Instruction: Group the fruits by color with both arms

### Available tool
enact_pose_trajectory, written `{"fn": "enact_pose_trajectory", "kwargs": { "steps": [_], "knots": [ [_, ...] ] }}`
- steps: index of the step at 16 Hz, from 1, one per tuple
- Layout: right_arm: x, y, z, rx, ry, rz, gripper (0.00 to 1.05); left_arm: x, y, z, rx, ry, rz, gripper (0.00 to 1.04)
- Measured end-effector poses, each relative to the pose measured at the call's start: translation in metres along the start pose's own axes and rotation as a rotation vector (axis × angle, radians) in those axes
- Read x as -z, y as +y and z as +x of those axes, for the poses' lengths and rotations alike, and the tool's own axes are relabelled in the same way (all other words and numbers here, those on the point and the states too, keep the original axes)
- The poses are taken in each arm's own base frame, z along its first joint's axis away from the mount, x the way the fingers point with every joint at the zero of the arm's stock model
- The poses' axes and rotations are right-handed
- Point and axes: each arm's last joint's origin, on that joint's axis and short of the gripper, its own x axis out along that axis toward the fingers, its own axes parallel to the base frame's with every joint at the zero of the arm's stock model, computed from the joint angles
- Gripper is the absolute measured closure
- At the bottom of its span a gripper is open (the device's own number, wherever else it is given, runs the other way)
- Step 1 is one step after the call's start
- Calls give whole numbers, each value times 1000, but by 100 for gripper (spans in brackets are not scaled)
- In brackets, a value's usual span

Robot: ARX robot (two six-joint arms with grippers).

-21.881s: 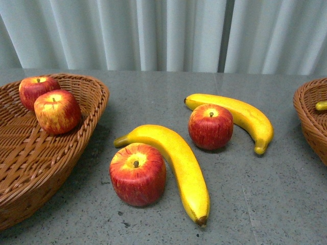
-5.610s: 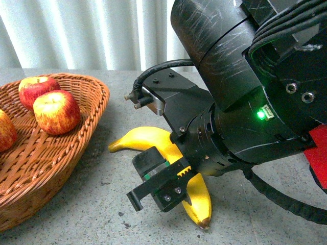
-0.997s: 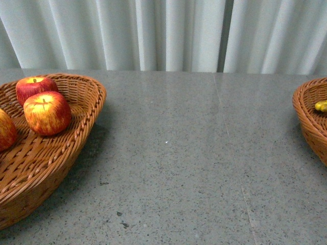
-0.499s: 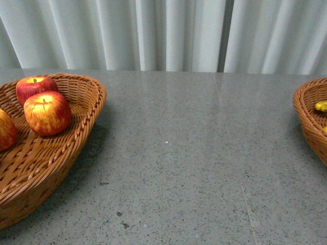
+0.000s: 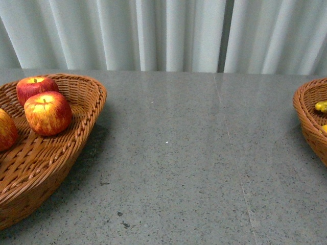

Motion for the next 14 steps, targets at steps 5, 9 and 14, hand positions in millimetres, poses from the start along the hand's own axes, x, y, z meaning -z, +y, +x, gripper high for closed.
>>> {"fn": "enact_pose_trajectory", "kwargs": {
  "steps": [5, 9, 14],
  "knots": [
    [73, 38, -57, 377, -94, -80, 74, 0, 0, 0, 1, 0, 0, 7],
    [124, 67, -80, 360, -89, -89, 103, 0, 0, 0, 2, 0, 0, 7],
    [142, 72, -96, 364, -95, -90, 103, 0, 0, 0, 0, 0, 0, 7]
  ]
}}
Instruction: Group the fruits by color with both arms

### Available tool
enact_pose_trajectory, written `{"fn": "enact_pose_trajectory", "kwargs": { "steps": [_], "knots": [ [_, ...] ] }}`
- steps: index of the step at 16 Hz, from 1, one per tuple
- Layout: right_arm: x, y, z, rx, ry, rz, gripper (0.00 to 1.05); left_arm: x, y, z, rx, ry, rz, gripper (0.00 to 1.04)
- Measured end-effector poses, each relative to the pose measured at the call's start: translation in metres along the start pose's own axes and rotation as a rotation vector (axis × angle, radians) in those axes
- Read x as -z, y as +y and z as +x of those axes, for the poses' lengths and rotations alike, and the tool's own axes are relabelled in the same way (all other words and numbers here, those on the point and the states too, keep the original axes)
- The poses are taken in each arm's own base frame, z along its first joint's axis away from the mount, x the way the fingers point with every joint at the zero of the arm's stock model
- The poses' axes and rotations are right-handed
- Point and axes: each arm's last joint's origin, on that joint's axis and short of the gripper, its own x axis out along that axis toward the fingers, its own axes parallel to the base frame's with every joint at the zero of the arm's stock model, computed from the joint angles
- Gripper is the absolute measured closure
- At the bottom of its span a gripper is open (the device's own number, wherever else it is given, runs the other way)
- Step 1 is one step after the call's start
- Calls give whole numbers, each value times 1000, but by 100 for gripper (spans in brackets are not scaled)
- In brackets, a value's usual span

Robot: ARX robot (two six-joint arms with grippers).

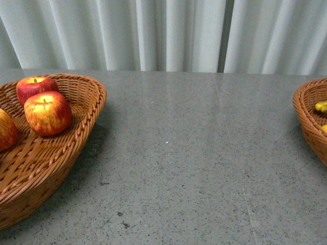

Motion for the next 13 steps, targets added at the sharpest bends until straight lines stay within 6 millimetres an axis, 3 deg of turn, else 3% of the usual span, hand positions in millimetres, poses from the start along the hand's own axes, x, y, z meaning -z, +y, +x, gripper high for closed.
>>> {"fn": "enact_pose_trajectory", "kwargs": {
  "steps": [13],
  "knots": [
    [14, 0, -24, 0, -19, 0, 103, 0, 0, 0, 0, 0, 0, 7]
  ]
}}
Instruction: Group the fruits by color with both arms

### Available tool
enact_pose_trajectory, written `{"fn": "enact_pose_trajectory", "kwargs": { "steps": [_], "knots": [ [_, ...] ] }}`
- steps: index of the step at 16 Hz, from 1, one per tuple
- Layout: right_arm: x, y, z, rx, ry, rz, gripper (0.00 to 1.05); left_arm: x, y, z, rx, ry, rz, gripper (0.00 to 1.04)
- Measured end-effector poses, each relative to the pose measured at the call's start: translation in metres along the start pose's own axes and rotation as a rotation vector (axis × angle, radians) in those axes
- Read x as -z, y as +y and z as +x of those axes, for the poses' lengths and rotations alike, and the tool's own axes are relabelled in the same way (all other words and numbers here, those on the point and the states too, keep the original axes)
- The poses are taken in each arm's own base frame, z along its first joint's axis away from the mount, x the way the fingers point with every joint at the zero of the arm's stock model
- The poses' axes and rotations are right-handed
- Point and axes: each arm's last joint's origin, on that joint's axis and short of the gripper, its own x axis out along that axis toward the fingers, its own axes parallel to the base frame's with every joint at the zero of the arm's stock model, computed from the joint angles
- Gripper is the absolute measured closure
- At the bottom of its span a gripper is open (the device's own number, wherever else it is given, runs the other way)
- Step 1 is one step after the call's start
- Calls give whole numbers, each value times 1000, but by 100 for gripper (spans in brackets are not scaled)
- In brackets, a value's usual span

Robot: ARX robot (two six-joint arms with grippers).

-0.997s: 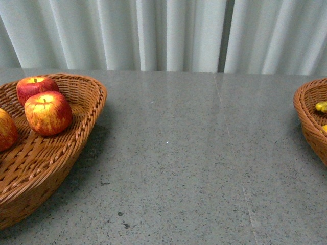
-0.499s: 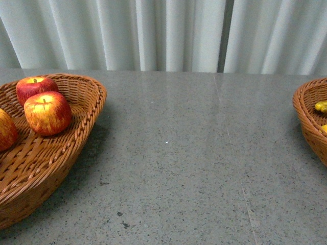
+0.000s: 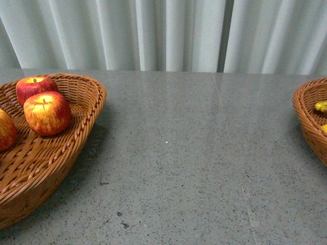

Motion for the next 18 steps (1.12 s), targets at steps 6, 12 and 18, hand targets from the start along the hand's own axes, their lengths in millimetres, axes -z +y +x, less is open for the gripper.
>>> {"fn": "enact_pose_trajectory", "kwargs": {
  "steps": [6, 12, 18],
  "knots": [
    [1, 0, -5, 0, 1, 0, 103, 0, 0, 0, 0, 0, 0, 7],
    [3, 0, -16, 3, 7, 0, 52, 0, 0, 0, 0, 0, 0, 7],
    [3, 0, -16, 3, 7, 0, 23, 0, 0, 0, 0, 0, 0, 7]
  ]
}}
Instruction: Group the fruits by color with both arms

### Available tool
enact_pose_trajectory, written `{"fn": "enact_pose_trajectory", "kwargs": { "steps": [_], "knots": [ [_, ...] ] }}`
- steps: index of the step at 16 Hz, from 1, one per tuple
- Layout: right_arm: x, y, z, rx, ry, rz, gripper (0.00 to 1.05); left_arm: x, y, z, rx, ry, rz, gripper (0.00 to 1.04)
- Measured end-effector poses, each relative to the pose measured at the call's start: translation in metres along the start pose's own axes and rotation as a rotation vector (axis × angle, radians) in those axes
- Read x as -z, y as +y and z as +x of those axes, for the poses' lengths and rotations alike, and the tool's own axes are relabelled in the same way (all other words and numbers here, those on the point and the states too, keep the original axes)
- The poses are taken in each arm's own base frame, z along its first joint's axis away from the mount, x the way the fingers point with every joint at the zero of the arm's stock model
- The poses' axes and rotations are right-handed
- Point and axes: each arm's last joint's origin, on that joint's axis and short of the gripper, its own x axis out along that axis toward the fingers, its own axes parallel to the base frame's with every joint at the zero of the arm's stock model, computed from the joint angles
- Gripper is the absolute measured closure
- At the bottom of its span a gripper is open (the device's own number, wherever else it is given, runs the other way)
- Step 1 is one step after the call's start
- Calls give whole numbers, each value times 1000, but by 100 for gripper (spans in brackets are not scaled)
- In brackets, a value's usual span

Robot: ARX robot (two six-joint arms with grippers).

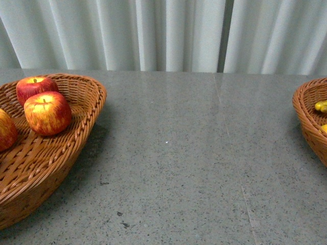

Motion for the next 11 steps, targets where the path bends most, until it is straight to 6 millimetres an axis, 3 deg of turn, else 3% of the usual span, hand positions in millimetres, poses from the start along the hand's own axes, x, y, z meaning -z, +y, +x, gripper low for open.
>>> {"fn": "enact_pose_trajectory", "kwargs": {
  "steps": [5, 11],
  "knots": [
    [0, 0, 0, 0, 0, 0, 5, 0, 0, 0, 0, 0, 0, 7],
    [0, 0, 0, 0, 0, 0, 6, 0, 0, 0, 0, 0, 0, 7]
  ]
}}
